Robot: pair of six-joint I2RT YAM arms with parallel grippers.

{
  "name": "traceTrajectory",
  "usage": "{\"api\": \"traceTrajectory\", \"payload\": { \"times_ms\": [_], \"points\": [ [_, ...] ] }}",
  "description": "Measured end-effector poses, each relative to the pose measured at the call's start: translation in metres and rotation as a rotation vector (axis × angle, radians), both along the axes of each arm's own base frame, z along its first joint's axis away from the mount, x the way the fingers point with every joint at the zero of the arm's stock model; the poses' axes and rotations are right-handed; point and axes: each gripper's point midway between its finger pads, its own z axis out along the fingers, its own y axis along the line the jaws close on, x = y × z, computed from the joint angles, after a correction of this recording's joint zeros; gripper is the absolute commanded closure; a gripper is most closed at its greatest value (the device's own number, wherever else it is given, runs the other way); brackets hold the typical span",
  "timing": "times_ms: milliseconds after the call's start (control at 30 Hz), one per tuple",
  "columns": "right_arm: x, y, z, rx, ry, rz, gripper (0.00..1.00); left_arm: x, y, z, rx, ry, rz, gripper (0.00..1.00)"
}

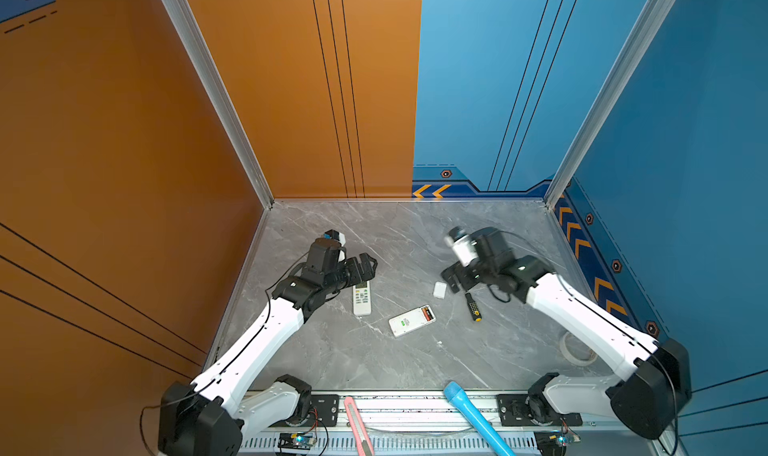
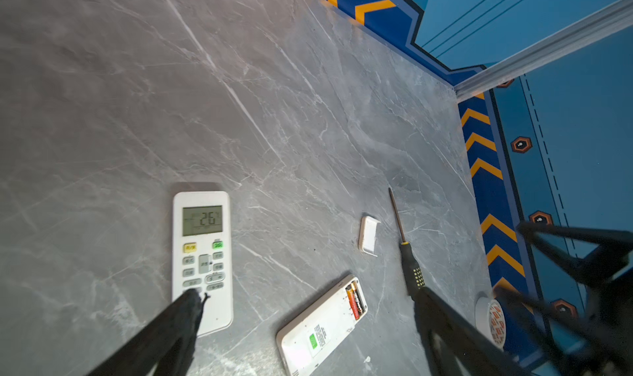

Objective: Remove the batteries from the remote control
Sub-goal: 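Grasp the black-and-yellow screwdriver with the right gripper and lift it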

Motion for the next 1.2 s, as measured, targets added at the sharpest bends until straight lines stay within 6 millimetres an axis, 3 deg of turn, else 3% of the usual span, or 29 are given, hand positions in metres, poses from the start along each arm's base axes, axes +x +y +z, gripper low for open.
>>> {"api": "traceTrajectory", "payload": {
  "times_ms": [67, 100, 300, 400, 700, 1067, 1200],
  "points": [
    [0.003, -0.034, -0.016, 0.046, 0.075, -0.179, 0.0, 0.006, -0.024, -0.004, -0.015, 0.025, -0.054, 0.02],
    [-0.001, -0.042, -0.033, 0.059, 0.14, -0.232, 0.0, 0.009, -0.037, -0.007, -0.027, 0.043, -0.079, 0.02],
    [-0.024, -0.04, -0.122, 0.009, 0.458, -0.301, 0.12, 0.019, -0.092, -0.018, -0.071, 0.11, -0.177, 0.01],
    [-0.037, -0.039, -0.144, -0.009, 0.535, -0.303, 0.22, 0.019, -0.105, -0.019, -0.095, 0.122, -0.197, 0.02],
    [-0.054, -0.027, -0.173, -0.059, 0.628, -0.255, 0.35, 0.026, -0.117, -0.022, -0.17, 0.14, -0.177, 0.01],
    [-0.051, -0.019, -0.18, -0.166, 0.607, -0.188, 0.98, 0.031, -0.122, -0.026, -0.203, 0.158, -0.152, 0.06],
    [-0.055, -0.009, -0.172, -0.204, 0.577, -0.123, 1.0, 0.035, -0.125, -0.02, -0.252, 0.167, -0.119, 0.08]
  ]
}}
